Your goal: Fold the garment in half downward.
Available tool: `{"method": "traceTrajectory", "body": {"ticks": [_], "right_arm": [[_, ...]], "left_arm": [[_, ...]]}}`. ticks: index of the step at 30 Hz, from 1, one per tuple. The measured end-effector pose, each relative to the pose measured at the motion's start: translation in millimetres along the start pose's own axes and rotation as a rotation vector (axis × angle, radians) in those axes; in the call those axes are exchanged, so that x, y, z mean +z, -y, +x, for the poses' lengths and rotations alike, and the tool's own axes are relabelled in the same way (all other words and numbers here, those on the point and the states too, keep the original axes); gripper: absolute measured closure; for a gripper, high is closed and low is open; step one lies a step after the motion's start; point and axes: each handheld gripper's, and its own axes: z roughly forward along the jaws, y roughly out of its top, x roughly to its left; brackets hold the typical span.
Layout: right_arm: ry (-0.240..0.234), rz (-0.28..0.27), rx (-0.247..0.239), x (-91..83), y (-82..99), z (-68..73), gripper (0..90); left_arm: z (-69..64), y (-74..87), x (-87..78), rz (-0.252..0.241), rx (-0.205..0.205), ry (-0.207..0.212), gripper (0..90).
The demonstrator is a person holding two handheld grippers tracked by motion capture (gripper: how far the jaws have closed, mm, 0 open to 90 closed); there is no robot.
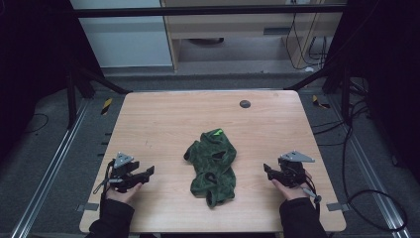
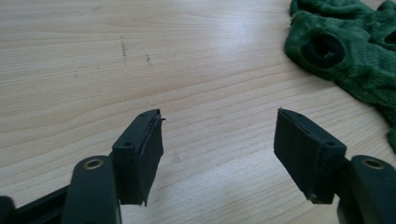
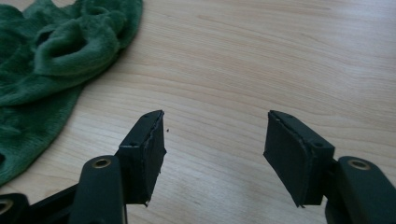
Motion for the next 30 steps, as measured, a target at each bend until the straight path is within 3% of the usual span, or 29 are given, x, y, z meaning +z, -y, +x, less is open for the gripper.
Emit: {"method": "traceTrajectory", "body": {"ticks": [13,20,30], "right_arm": [[-0.056,-0.008,-0.027,-5.6,-8.0,12.5,41.0],[-0.094,-0.025,-0.04,-5.1,-24.4,21.9,40.6],[-0.114,-0.062,-0.039,-9.3,-47.0,25.7,42.2]], "left_arm": [[-11.0,-7.2,-0.6,-0.001,0.018,0.052,38.0],[-12.6,-19.9,2.3,-0.012,0.024,0.061,37.9],[-12.5,-40.6,2.9,-0.032,0.031,0.074,39.8]]}}
